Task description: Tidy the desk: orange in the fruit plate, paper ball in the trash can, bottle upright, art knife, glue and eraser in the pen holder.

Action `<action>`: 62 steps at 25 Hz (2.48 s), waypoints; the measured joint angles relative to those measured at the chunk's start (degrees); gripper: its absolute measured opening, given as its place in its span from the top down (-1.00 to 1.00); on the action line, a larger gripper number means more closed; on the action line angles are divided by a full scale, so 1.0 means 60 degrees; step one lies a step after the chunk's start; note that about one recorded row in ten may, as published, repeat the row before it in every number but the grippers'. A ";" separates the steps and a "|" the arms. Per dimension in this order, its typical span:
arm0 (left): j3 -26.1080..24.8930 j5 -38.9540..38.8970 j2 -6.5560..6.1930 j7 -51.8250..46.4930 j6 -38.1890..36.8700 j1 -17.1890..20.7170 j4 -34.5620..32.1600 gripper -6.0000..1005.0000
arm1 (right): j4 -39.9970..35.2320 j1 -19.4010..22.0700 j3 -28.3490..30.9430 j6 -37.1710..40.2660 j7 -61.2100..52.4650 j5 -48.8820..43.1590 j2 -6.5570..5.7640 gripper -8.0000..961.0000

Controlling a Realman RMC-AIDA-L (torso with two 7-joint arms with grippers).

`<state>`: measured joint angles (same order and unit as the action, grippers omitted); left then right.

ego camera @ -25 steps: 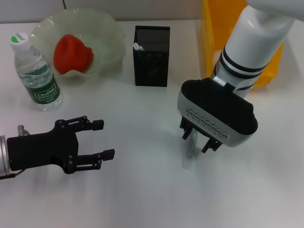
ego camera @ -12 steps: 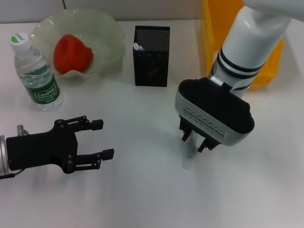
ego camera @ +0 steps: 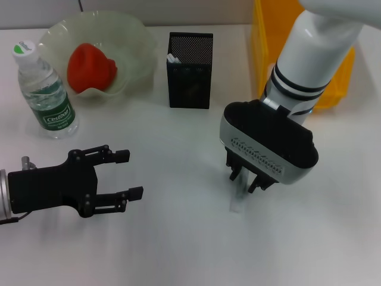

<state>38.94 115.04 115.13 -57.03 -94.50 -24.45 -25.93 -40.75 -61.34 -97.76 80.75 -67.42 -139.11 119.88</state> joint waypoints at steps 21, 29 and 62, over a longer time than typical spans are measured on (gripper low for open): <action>0.0000 0.0001 0.0011 -0.0003 -0.0088 0.0026 -0.0056 -0.59 | 0.0245 -0.0022 -0.0437 -0.0160 -0.0074 0.0202 0.0000 0.41; -0.0005 0.0001 0.0041 -0.0003 -0.0177 0.0064 -0.0120 -0.60 | 0.0101 0.0049 -0.0393 -0.0119 -0.0135 0.0202 0.0000 0.59; -0.0521 -0.0029 0.0388 0.0120 -0.0435 0.0244 -0.0039 -0.60 | -0.0628 0.2534 0.6371 0.0878 0.0493 0.3300 -0.0148 0.70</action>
<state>35.81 114.87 117.46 -56.30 -97.12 -22.99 -26.16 -44.52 -46.14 -59.53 86.02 -64.46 -119.31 118.99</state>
